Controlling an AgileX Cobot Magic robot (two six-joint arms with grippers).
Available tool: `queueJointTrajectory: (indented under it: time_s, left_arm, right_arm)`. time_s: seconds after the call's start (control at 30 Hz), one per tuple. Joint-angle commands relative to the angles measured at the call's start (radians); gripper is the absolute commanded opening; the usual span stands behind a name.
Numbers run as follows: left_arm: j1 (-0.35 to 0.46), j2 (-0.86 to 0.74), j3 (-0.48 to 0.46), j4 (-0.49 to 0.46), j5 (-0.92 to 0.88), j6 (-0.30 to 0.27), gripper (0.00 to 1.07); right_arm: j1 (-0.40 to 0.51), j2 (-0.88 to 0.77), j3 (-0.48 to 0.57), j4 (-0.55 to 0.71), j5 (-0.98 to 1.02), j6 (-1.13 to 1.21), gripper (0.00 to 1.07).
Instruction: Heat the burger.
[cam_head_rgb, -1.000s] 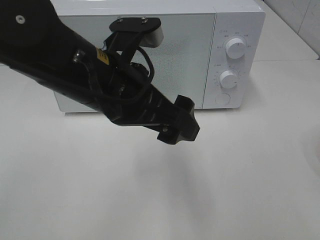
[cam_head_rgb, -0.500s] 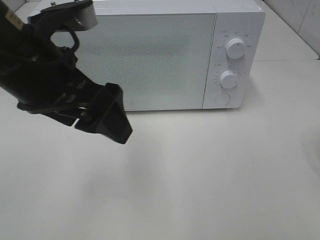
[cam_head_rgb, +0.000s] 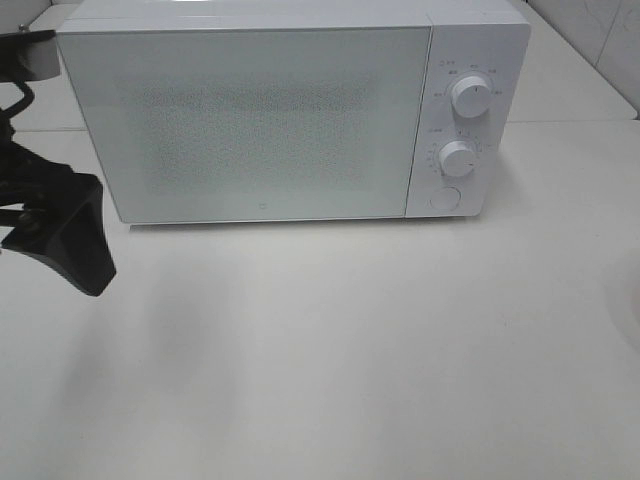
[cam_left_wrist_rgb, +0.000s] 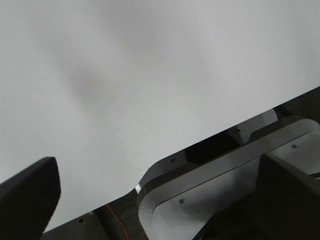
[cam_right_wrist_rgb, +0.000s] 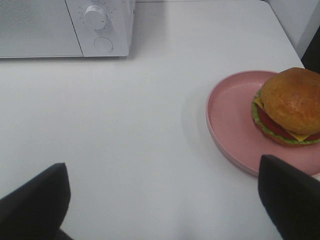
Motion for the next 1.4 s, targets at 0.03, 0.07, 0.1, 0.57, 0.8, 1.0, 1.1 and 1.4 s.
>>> queueJointTrajectory:
  time_s: [0.03, 0.07, 0.1, 0.57, 0.8, 1.0, 1.1, 1.4]
  left_arm:
    - [0.029, -0.004, 0.000, 0.027, 0.035, -0.006, 1.02]
    - [0.046, -0.004, 0.000, 0.038, 0.046, -0.006, 1.02]
    - [0.083, -0.004, 0.000, 0.065, 0.066, -0.006, 1.02]
    - [0.311, -0.033, 0.001, 0.267, 0.039, -0.005, 1.02]
    - [0.417, -0.049, 0.008, 0.259, 0.037, -0.005, 1.02]
    - [0.457, -0.150, 0.114, 0.242, -0.020, 0.025, 1.02]
    - [0.457, -0.214, 0.179, 0.210, -0.056, 0.024, 1.02]
    - [0.457, -0.513, 0.383, 0.152, -0.141, 0.020, 1.02]
  right_arm:
    - [-0.005, -0.018, 0.001, -0.002, -0.007, 0.002, 0.98]
    - [-0.005, -0.018, 0.001, -0.002, -0.007, 0.002, 0.98]
    - [-0.005, -0.018, 0.001, -0.002, -0.007, 0.002, 0.98]
    - [-0.005, -0.018, 0.001, -0.002, -0.007, 0.002, 0.98]
    - [-0.005, -0.018, 0.001, -0.002, -0.007, 0.002, 0.98]
    - [-0.005, -0.018, 0.001, -0.002, -0.007, 0.002, 0.98]
    - [-0.005, -0.018, 0.001, -0.002, -0.007, 0.002, 0.98]
    - [-0.005, -0.018, 0.001, -0.002, -0.007, 0.002, 0.98]
